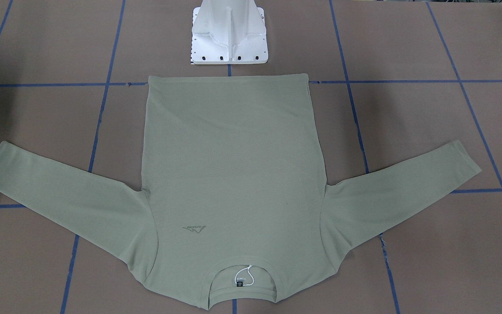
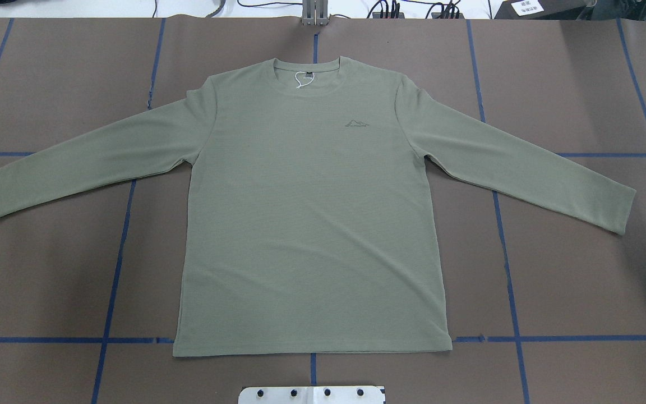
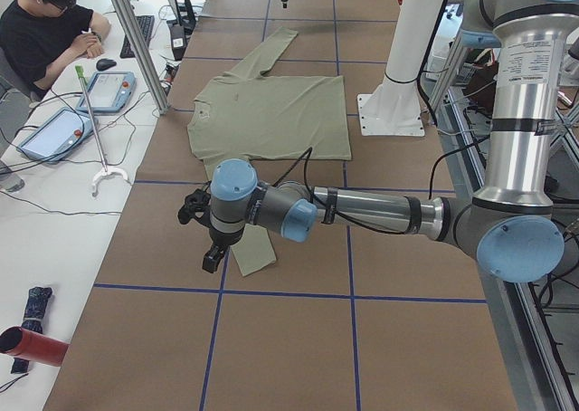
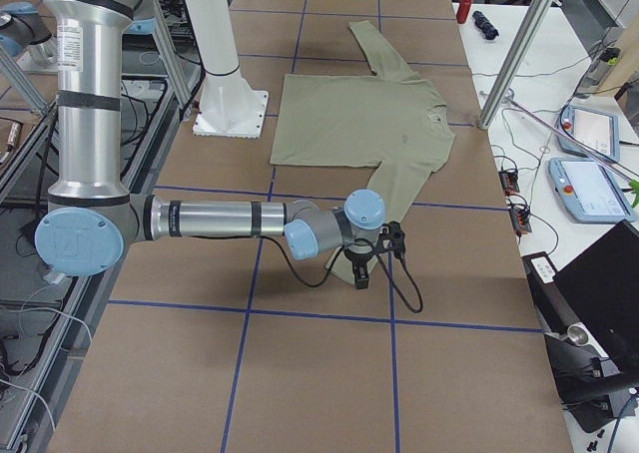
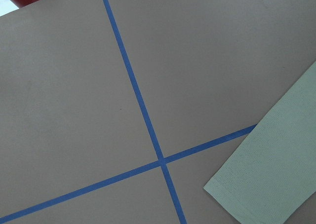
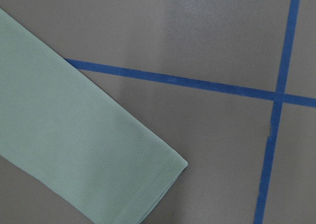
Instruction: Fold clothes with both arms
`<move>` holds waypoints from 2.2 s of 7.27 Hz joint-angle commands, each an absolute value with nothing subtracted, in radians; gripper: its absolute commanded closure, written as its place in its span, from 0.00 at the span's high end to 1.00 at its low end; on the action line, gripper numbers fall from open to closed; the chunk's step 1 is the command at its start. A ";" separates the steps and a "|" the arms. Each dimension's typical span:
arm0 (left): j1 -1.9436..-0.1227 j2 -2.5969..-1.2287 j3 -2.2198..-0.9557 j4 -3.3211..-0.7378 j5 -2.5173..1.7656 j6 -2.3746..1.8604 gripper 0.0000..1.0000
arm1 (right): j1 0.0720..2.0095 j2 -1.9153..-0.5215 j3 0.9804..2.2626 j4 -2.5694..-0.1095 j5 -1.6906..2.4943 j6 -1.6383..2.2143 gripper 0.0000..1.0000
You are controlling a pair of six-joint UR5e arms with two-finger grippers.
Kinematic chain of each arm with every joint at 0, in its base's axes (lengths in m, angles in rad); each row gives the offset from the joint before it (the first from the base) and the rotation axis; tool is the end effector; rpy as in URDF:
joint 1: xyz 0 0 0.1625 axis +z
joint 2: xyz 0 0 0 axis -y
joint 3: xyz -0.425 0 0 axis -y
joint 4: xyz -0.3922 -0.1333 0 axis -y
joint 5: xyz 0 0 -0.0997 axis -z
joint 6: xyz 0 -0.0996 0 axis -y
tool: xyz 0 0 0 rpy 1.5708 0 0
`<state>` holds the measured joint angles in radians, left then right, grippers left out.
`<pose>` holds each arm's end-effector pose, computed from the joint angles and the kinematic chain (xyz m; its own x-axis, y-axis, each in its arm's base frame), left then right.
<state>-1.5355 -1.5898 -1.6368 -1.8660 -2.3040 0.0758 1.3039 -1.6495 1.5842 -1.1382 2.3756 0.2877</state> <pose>-0.0483 -0.5209 0.5858 0.7292 0.3439 -0.5916 -0.0882 0.9046 0.4171 -0.0661 -0.4752 0.6404 0.6456 -0.1593 0.7469 0.0657 0.9860 0.1535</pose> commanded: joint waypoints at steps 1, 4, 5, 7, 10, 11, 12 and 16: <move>-1.536 -1.589 -1.640 -1.867 -2.304 0.077 1.00 | 1.231 -1.646 1.487 -0.950 2.368 0.440 1.00; -1.536 -1.589 -1.643 -1.867 -2.304 0.077 1.00 | 1.165 -1.618 1.488 -0.937 2.272 0.463 1.00; -1.536 -1.589 -1.644 -1.868 -2.304 0.077 1.00 | 1.135 -1.614 1.486 -0.939 2.234 0.466 1.00; -1.536 -1.589 -1.646 -1.868 -2.304 0.077 1.00 | 1.131 -1.600 1.467 -0.939 2.233 0.466 1.00; -1.536 -1.589 -1.646 -1.868 -2.304 0.077 1.00 | 1.127 -1.566 1.401 -0.940 2.240 0.465 1.00; -1.536 -1.589 -1.646 -1.868 -2.304 0.077 1.00 | 1.127 -1.566 1.396 -0.940 2.240 0.466 1.00; -1.536 -1.589 -1.647 -1.868 -2.304 0.077 1.00 | 1.127 -1.566 1.391 -0.940 2.241 0.466 1.00; -1.536 -1.589 -1.647 -1.868 -2.304 0.075 1.00 | 1.126 -1.566 1.387 -0.942 2.256 0.466 1.00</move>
<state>-1.5355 -1.5892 -1.6470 -1.8684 -2.3040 0.0752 1.1270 -1.5662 1.3907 -0.9413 2.2549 0.4663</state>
